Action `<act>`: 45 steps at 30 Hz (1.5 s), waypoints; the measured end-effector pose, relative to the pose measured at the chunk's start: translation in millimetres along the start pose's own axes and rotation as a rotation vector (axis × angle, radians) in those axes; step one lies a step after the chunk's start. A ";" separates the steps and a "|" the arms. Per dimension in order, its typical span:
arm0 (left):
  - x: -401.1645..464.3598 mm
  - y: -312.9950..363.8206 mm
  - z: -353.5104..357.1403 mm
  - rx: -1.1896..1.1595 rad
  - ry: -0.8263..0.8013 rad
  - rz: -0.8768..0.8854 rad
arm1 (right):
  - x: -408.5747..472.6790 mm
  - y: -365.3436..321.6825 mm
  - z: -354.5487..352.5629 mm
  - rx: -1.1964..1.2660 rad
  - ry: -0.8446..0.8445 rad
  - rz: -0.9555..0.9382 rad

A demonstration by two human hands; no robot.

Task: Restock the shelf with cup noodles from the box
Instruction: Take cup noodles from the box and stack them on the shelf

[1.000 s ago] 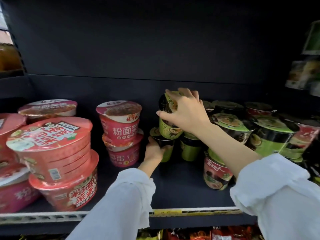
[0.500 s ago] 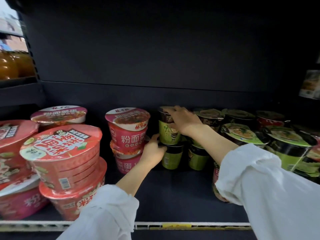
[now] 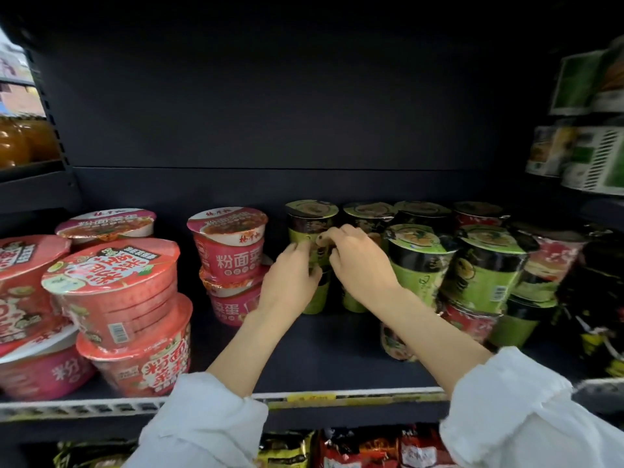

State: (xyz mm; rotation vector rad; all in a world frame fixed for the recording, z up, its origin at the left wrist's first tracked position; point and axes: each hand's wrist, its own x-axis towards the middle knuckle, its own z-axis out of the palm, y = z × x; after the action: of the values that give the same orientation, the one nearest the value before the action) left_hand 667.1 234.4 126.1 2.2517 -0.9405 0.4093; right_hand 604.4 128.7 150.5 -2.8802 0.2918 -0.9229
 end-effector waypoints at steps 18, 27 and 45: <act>-261.9 226.2 104.3 -0.096 -0.155 -0.240 | -313.4 163.2 -116.4 0.314 -0.310 0.185; -378.6 346.3 151.1 -0.289 -0.353 -0.236 | -474.2 217.2 -180.6 0.261 -0.417 0.371; -412.6 558.0 342.5 0.065 -0.939 -0.158 | -632.5 451.5 -237.1 0.114 -0.733 0.675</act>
State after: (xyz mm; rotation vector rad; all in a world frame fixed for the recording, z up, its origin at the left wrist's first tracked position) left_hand -9.2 -78.7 -82.6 2.5576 -1.1638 -0.7729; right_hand -106.5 -186.8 -84.6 -2.4856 0.9786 0.2148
